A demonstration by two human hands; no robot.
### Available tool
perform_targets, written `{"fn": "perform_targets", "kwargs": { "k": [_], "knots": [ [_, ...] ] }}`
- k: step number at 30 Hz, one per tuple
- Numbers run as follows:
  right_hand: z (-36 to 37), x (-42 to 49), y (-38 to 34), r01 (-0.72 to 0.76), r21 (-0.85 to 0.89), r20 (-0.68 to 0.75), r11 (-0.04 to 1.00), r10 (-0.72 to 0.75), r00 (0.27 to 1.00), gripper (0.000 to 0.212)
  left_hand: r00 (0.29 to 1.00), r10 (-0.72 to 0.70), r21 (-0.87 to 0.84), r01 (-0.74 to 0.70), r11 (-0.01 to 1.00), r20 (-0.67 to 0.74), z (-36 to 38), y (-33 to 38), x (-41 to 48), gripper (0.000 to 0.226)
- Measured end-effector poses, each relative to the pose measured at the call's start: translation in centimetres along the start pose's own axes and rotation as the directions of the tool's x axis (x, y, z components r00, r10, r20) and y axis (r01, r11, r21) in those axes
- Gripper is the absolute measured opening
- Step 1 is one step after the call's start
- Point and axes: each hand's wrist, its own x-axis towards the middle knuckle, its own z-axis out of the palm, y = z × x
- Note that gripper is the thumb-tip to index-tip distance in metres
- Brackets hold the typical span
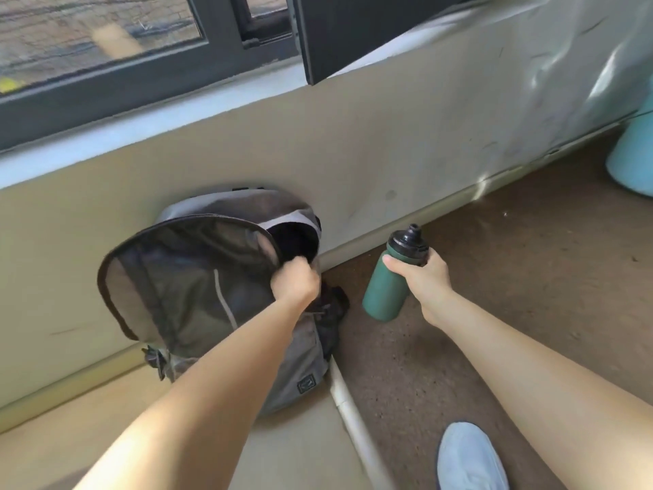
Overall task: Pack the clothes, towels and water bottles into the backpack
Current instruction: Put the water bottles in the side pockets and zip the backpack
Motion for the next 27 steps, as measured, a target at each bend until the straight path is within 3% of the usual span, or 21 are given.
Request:
{"fn": "perform_targets", "kwargs": {
  "k": [5,11,17,21,25,27],
  "knots": [
    [0.9,-1.1,-0.7,-0.104,0.174,-0.03,0.979,0.111,0.993,0.061,0.997,-0.077,-0.276,0.08,0.958,0.022,0.0,-1.9,-0.7,0.031],
    [2.8,-3.7,-1.5,-0.305,0.497,0.06,0.812,0.318,0.946,0.054,0.966,-0.257,-0.492,0.217,0.843,-0.015,0.5,-3.6,-5.2,0.029],
    [4.0,-7.6,3.7,-0.457,0.593,0.171,0.664,0.451,0.876,0.075,0.921,-0.39,-0.644,0.304,0.702,0.009,0.9,-6.3,-8.6,0.028],
    [3.7,-9.2,5.8,-0.479,0.634,0.225,0.607,0.447,0.866,0.069,0.929,-0.368,-0.693,0.297,0.657,0.049,1.5,-8.1,-8.8,0.023],
    [4.0,-11.1,8.1,-0.51,0.603,0.216,0.614,0.489,0.845,0.064,0.943,-0.332,-0.696,0.256,0.671,0.027,0.7,-8.0,-9.8,0.027],
    [4.3,-11.5,8.3,-0.457,0.57,0.115,0.683,0.484,0.868,0.057,0.956,-0.293,-0.656,0.22,0.722,-0.002,1.1,-8.3,-9.9,0.031]
  ]
}}
